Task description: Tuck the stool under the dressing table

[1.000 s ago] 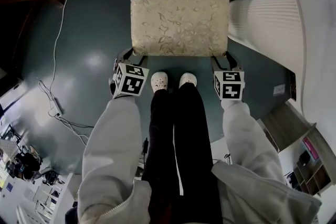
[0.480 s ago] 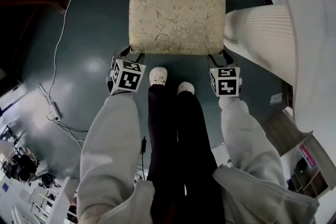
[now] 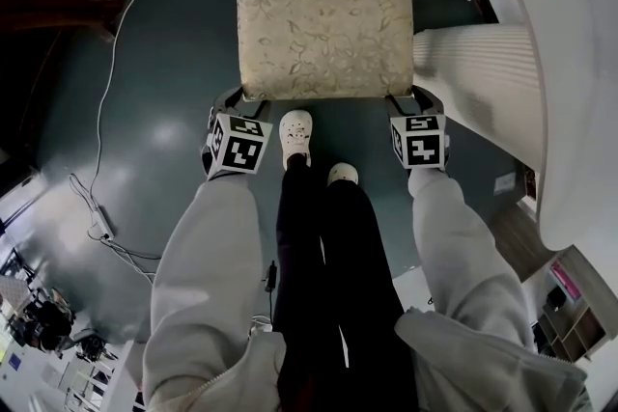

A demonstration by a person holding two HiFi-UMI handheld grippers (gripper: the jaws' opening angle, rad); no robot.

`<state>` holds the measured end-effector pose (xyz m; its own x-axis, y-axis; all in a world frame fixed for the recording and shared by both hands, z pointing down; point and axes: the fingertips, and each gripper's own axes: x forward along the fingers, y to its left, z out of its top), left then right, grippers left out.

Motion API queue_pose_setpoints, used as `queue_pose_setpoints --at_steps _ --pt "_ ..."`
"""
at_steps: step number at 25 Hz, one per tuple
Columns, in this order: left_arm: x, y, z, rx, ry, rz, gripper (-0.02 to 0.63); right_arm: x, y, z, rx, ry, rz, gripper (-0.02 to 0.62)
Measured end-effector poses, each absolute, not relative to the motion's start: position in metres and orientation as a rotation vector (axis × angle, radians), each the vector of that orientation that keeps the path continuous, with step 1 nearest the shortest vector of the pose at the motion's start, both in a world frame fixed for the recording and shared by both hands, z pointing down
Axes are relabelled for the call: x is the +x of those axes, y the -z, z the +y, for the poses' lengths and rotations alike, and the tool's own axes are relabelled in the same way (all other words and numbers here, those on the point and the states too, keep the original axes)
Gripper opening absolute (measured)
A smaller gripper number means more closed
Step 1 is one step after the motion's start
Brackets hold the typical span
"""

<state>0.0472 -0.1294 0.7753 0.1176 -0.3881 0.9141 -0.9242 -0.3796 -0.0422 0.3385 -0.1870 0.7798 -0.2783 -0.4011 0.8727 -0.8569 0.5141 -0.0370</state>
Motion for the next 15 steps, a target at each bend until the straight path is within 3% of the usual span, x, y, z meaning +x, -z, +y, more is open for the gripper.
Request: queue_pose_setpoints --at_steps 15 --pt "0.039 -0.780 -0.136 1.956 -1.265 -1.230 0.216 0.333 -0.791 -0.180 1.142 -0.673 -1.825 0.276"
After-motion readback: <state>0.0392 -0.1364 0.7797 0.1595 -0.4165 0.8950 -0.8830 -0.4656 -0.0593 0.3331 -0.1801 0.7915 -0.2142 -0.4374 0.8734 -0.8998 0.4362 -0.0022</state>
